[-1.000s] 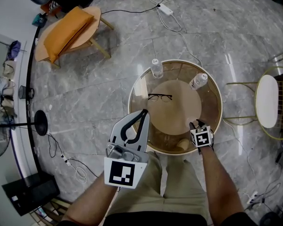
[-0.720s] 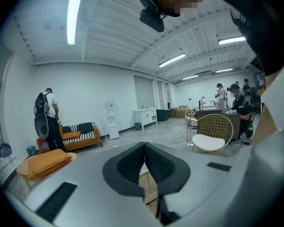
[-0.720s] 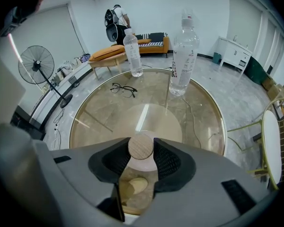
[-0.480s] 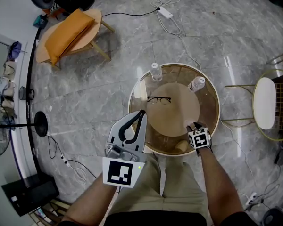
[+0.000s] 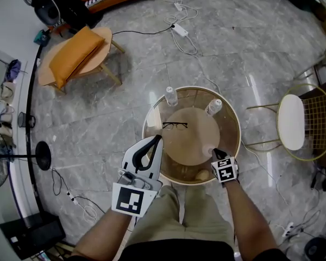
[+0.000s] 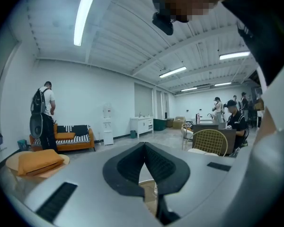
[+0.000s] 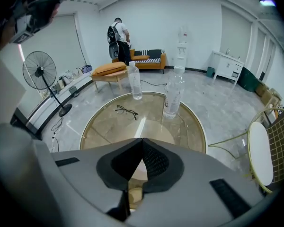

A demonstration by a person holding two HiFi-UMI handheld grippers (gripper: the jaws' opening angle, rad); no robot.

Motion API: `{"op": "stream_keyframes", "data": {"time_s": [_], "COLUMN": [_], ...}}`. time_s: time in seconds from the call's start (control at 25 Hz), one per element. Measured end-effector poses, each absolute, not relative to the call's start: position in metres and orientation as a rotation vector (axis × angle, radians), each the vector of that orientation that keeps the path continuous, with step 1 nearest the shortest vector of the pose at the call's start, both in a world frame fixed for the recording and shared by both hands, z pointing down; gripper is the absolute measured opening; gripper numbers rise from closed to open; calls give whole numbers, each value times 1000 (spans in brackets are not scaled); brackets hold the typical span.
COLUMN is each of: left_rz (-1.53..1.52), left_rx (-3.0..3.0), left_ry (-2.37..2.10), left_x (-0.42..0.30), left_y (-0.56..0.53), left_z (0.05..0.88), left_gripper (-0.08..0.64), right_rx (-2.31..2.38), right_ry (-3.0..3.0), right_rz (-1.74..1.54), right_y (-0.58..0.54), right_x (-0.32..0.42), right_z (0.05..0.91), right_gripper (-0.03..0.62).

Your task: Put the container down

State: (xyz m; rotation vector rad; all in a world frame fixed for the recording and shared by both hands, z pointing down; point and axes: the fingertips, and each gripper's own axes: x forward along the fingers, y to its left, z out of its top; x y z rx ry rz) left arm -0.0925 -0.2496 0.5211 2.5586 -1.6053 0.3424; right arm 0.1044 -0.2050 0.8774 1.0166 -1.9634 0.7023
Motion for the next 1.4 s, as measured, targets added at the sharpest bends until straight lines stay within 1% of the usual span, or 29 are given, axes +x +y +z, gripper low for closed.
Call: {"op": "stream_keyframes", "data": {"time_s": [0.6, 0.8, 1.08, 1.28, 1.4], "left_rz": [324, 307, 278, 326, 280], "left_rx": [2590, 2614, 2618, 2609, 2632], "left_ry": [-1587, -1565, -1561, -1592, -1584], "left_x": [-87, -83, -86, -93, -96], "left_y": [-232, -224, -217, -215, -213], "left_z": [475, 464, 452, 441, 432], "left_gripper": [15, 14, 14, 15, 15], "right_rx": [1130, 1128, 1168, 1181, 1187], "right_ry": [-2078, -2131, -2173, -2217, -2246], "right_rz": [663, 604, 572, 543, 533], "right_y": [-191, -185, -185, -188, -187], "right_x": [96, 88, 83, 75, 70], "right_z": [785, 753, 714, 684, 666], "right_gripper": [14, 14, 14, 14, 14]}}
